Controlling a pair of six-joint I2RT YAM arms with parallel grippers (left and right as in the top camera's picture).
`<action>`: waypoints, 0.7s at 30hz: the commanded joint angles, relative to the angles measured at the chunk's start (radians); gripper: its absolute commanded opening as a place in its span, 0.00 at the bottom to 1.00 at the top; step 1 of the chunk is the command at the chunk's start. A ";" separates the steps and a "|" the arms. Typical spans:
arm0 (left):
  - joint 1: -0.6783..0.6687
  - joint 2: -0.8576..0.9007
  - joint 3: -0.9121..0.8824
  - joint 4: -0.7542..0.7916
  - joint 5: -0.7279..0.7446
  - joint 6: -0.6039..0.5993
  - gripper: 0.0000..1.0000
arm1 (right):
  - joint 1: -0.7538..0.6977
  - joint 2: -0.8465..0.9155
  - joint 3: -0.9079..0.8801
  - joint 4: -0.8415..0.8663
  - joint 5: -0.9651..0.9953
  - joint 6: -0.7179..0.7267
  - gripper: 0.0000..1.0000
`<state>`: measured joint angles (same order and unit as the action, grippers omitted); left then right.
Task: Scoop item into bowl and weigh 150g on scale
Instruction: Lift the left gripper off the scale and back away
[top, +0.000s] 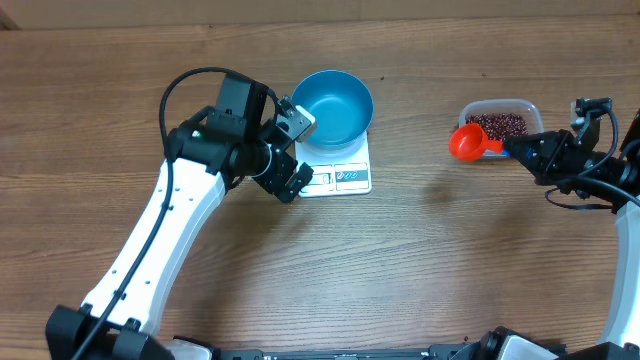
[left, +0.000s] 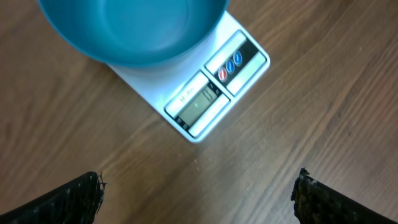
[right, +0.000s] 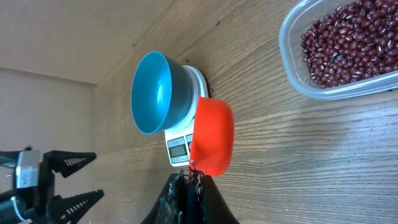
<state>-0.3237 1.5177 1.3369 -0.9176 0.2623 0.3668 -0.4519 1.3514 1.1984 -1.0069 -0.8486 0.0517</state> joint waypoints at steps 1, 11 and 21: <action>-0.018 -0.109 -0.045 0.059 0.001 -0.020 1.00 | -0.004 -0.005 0.026 0.002 0.003 -0.009 0.04; -0.024 -0.298 -0.386 0.340 -0.100 -0.165 1.00 | -0.004 -0.005 0.026 0.002 0.022 -0.009 0.04; -0.024 -0.168 -0.404 0.352 -0.060 -0.127 1.00 | -0.004 -0.005 0.026 -0.019 0.021 -0.009 0.04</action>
<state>-0.3454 1.3586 0.9360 -0.5781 0.1505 0.2409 -0.4519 1.3514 1.1984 -1.0252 -0.8303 0.0517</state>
